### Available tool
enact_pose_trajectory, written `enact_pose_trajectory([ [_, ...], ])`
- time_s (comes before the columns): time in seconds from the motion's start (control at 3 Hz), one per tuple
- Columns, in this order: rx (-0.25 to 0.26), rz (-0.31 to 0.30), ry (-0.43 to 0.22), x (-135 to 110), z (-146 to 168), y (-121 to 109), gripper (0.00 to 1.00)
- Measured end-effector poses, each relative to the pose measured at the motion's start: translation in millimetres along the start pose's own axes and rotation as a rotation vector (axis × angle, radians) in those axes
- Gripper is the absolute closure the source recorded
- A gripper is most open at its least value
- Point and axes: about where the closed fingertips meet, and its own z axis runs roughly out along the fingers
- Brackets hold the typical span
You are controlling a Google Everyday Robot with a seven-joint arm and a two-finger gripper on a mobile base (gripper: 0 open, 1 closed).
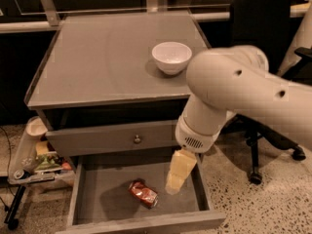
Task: Pick coke can from middle drawer and place on counter
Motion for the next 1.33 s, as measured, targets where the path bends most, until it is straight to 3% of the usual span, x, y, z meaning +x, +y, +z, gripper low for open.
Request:
enact_pose_trajectory([
  [0.33, 0.005, 0.042, -0.005, 0.1, 3.6, 0.0, 0.0],
  [0.67, 0.005, 0.042, -0.005, 0.1, 3.6, 0.0, 0.0],
  [1.0, -0.028, 0.05, -0.02, -0.6, 18.0, 3.3, 0.0],
  [1.33, -0.076, 0.076, -0.027, -6.6, 68.7, 8.8, 0.0],
])
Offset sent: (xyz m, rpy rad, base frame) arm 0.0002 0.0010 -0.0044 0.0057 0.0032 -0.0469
